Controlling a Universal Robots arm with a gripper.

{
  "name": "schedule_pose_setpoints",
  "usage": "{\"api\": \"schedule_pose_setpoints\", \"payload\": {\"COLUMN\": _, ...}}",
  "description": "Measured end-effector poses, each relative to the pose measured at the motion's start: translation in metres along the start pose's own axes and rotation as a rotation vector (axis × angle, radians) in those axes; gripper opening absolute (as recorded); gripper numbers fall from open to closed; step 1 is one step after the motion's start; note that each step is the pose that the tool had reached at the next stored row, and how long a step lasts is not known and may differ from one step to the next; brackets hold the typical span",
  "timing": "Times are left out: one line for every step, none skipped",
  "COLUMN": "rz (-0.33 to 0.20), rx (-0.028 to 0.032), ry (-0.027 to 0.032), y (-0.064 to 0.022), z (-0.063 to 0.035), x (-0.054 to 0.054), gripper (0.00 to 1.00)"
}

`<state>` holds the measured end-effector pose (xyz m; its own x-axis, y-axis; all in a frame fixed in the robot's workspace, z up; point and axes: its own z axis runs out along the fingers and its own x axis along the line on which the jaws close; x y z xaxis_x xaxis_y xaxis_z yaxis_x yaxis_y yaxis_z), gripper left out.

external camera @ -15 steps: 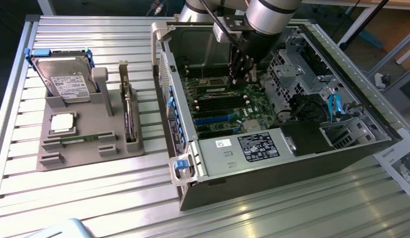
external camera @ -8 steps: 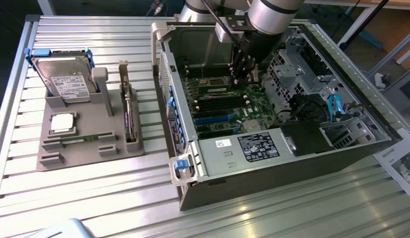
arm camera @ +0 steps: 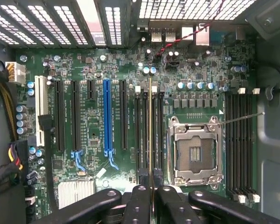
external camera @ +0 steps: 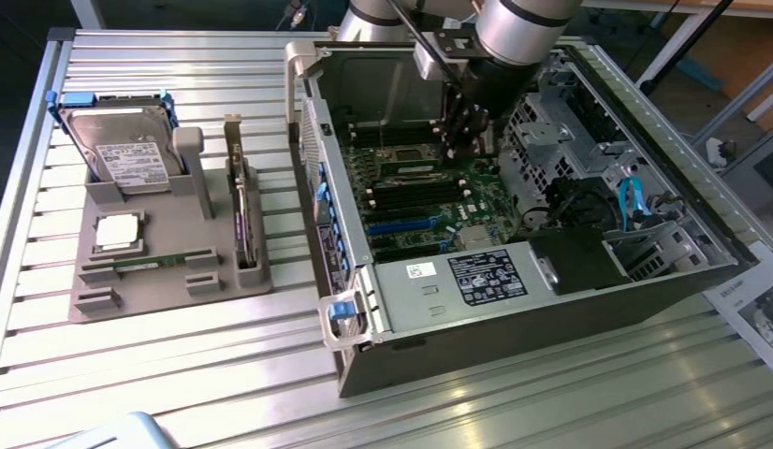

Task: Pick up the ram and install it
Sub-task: 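Insert the ram into the slot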

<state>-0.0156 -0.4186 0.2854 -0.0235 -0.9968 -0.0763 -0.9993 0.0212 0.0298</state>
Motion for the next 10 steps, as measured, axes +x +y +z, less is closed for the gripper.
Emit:
{"api": "schedule_pose_setpoints", "payload": {"rz": 0.0, "rx": 0.0, "ry": 0.0, "y": -0.0016, "z": 0.0, "x": 0.0, "gripper": 0.12}}
{"api": "schedule_pose_setpoints", "payload": {"rz": 0.0, "rx": 0.0, "ry": 0.0, "y": -0.0039, "z": -0.0001, "x": -0.0001, "gripper": 0.12}}
{"api": "schedule_pose_setpoints", "payload": {"rz": 0.0, "rx": 0.0, "ry": 0.0, "y": -0.006, "z": -0.0001, "x": -0.0001, "gripper": 0.12}}
{"api": "schedule_pose_setpoints", "payload": {"rz": 0.0, "rx": 0.0, "ry": -0.0001, "y": -0.0068, "z": -0.0001, "x": -0.0002, "gripper": 0.12}}
{"api": "schedule_pose_setpoints", "payload": {"rz": 0.0, "rx": 0.0, "ry": 0.0, "y": -0.0069, "z": -0.0001, "x": -0.0002, "gripper": 0.12}}
{"api": "schedule_pose_setpoints", "payload": {"rz": 0.0, "rx": 0.0, "ry": 0.0, "y": -0.0069, "z": -0.0001, "x": -0.0002, "gripper": 0.12}}
{"api": "schedule_pose_setpoints", "payload": {"rz": 0.0, "rx": 0.0, "ry": -0.0001, "y": -0.0069, "z": -0.0001, "x": -0.0002, "gripper": 0.12}}
{"api": "schedule_pose_setpoints", "payload": {"rz": 0.0, "rx": 0.0, "ry": 0.0, "y": -0.0069, "z": 0.0, "x": -0.0002, "gripper": 0.12}}
{"api": "schedule_pose_setpoints", "payload": {"rz": -0.003, "rx": -0.0002, "ry": 0.0003, "y": -0.0069, "z": 0.0001, "x": -0.0002, "gripper": 0.12}}
{"api": "schedule_pose_setpoints", "payload": {"rz": -0.006, "rx": -0.0004, "ry": 0.0003, "y": -0.0069, "z": 0.0002, "x": -0.0001, "gripper": 0.12}}
